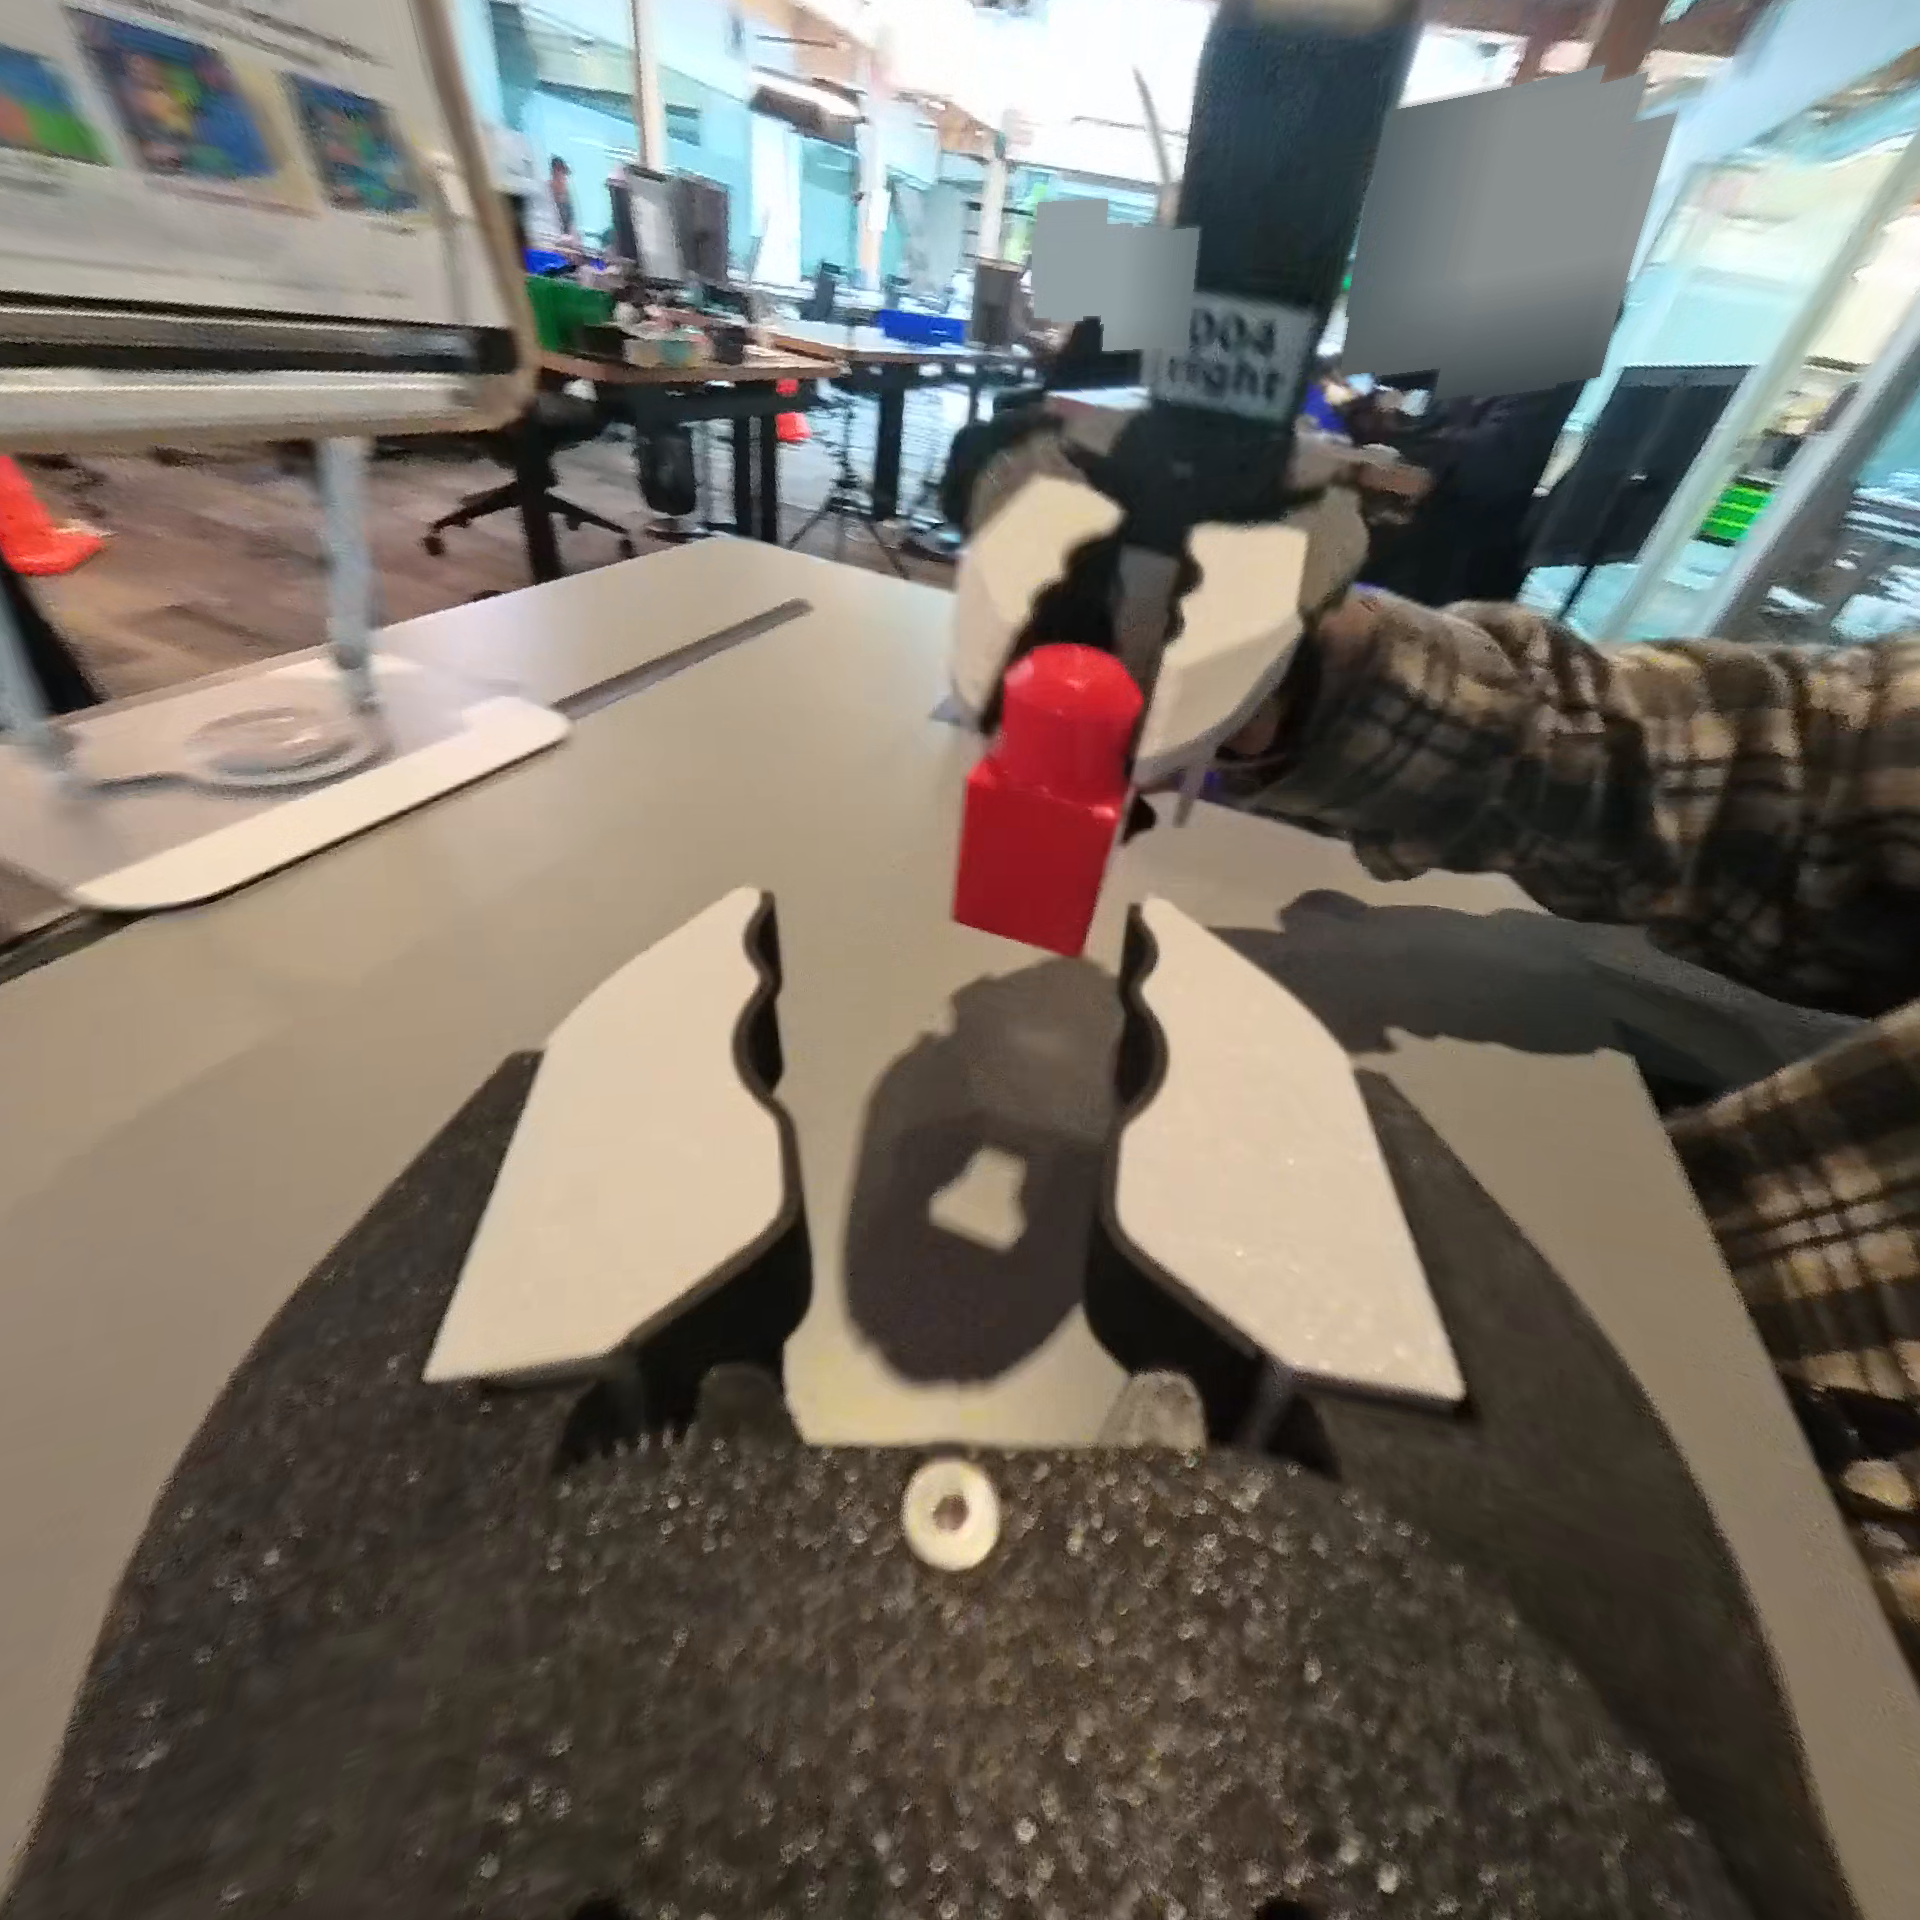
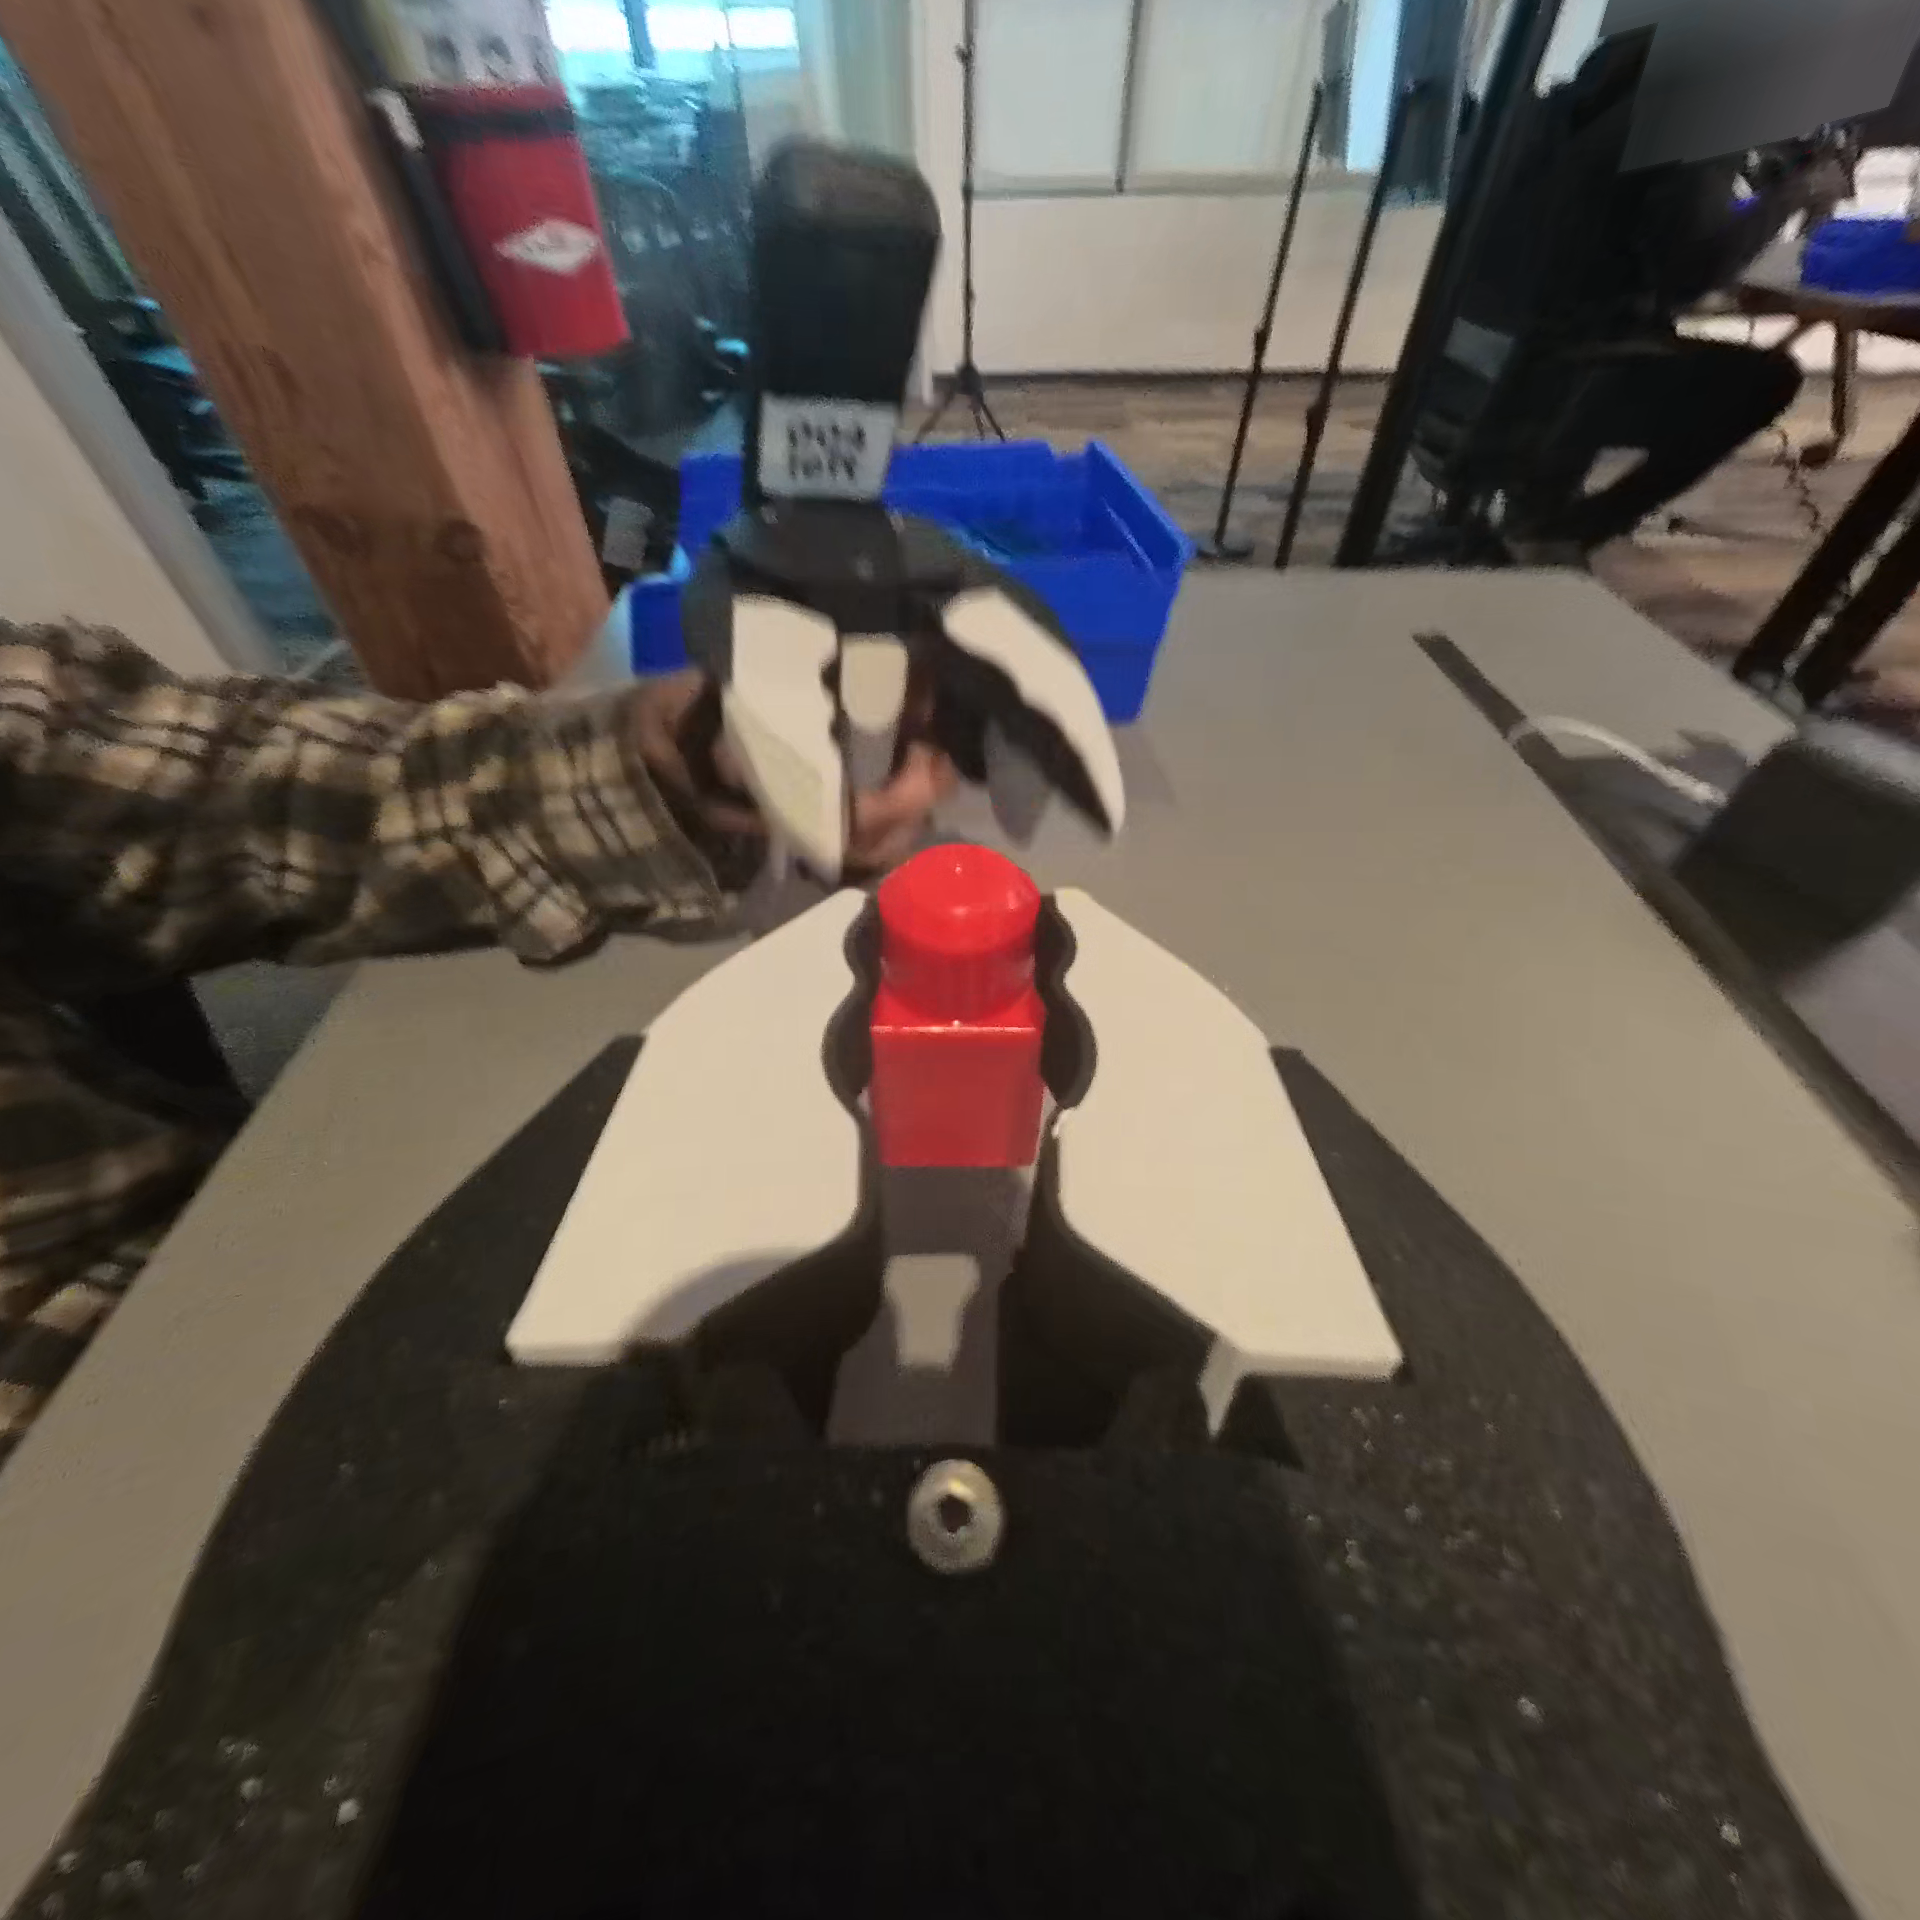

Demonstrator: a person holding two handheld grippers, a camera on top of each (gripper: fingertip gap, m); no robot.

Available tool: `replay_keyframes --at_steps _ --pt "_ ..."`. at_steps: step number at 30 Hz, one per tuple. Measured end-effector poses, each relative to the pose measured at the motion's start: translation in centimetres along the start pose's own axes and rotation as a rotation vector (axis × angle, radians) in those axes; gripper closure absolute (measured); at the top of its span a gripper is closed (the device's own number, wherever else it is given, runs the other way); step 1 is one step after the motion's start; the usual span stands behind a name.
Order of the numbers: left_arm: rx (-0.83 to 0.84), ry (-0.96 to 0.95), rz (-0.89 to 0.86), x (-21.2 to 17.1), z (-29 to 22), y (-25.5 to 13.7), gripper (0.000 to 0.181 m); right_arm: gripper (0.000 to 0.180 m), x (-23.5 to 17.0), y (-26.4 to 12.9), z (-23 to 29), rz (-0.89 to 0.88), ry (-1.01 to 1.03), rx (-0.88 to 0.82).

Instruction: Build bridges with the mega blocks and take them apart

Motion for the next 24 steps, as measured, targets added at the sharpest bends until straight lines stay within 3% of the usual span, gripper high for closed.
replay_keyframes --at_steps 5,13,24 --pt "0.082 -0.068 -0.090 0.4 2.3 -2.8 0.123 0.151 -4.6 1.9 -2.7 0.104 0.057 -0.078" --pt "0.085 -0.027 -0.033 0.0 2.0 -2.3 0.131 0.151 -8.6 4.6 -3.4 0.272 0.004 -0.078" --pt "0.067 -0.017 0.000 -0.2 1.6 -1.9 0.136 0.151 -9.1 3.2 -3.4 0.302 -0.005 -0.056"
Point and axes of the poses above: each gripper's, where its closed fingertips meet, y out along the fingers, x out of its top, z = x × y across the jaws, the point moved 4 cm from there along -y, back along the fingers, and after that the axes turned 14 degrees about y, right-handed, at the moved point
